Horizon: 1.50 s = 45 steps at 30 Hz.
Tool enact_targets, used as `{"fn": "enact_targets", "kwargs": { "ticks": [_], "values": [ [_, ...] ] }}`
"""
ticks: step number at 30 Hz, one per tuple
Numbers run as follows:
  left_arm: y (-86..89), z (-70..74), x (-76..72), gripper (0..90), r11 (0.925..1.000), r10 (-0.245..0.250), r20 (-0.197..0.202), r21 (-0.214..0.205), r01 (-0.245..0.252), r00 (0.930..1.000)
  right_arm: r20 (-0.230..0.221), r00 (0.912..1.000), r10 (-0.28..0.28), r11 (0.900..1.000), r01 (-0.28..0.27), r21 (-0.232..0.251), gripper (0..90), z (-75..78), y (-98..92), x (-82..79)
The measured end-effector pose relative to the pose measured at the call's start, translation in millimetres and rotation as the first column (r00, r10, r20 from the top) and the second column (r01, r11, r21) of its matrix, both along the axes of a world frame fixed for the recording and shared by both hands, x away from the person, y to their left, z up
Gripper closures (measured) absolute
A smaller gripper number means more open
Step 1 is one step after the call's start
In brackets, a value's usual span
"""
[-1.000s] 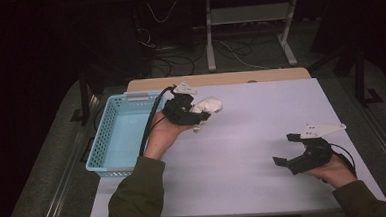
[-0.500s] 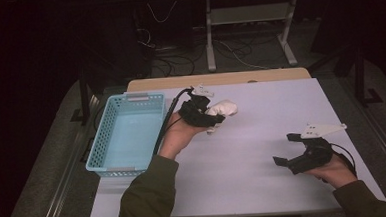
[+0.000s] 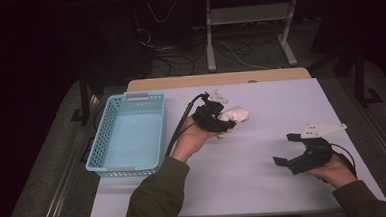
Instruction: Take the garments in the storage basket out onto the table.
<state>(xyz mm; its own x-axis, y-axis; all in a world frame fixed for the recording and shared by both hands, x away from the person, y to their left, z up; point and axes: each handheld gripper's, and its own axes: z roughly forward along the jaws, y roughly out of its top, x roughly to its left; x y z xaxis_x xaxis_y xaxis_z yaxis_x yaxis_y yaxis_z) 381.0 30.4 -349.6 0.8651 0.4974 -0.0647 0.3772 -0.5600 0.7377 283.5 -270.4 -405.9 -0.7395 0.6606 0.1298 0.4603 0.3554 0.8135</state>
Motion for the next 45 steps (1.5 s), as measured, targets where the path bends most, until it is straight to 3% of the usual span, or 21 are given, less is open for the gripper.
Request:
{"fn": "enact_targets", "kwargs": {
  "ticks": [15, 22, 26, 36, 39, 45],
  "values": [
    [-29.3, -35.5, -6.1, 59.0, 0.9997, -0.013, -0.025, 0.02, 0.014, 0.9996, 0.001, 1.0, 0.002, 1.0, -0.002, -0.003, 0.0, -0.1, -0.1, -0.3],
    [-40.3, -49.9, -9.8, 58.4, 0.9976, -0.036, -0.033, 0.058, 0.038, 0.9988, 0.001, 1.0, 0.002, 1.0, -0.002, -0.003, 0.0, -0.2, 0.2, -0.3],
    [-44.4, -54.1, -10.5, 58.0, 0.9933, -0.068, -0.021, 0.092, 0.069, 0.9975, 0.001, 1.0, 0.002, 1.0, -0.002, -0.004, 0.0, -0.3, 0.2, -0.2],
    [-56.5, -67.1, -17.9, 55.7, 0.9923, -0.074, -0.016, 0.098, 0.075, 0.9971, 0.001, 1.0, 0.002, 1.0, -0.002, -0.004, 0.0, -0.3, 0.2, -0.3],
    [-58.2, -70.7, -18.6, 54.2, 0.9873, -0.095, -0.015, 0.126, 0.096, 0.9953, 0.002, 1.0, 0.002, 1.0, -0.002, -0.005, 0.0, -0.4, 0.4, -0.3],
    [-64.3, -77.3, -23.1, 49.2, 0.9845, -0.106, -0.013, 0.139, 0.107, 0.9943, 0.0, 1.0, 0.002, 1.0, -0.002, -0.002, 0.0, -0.1, 0.5, -0.6]
  ]
}}
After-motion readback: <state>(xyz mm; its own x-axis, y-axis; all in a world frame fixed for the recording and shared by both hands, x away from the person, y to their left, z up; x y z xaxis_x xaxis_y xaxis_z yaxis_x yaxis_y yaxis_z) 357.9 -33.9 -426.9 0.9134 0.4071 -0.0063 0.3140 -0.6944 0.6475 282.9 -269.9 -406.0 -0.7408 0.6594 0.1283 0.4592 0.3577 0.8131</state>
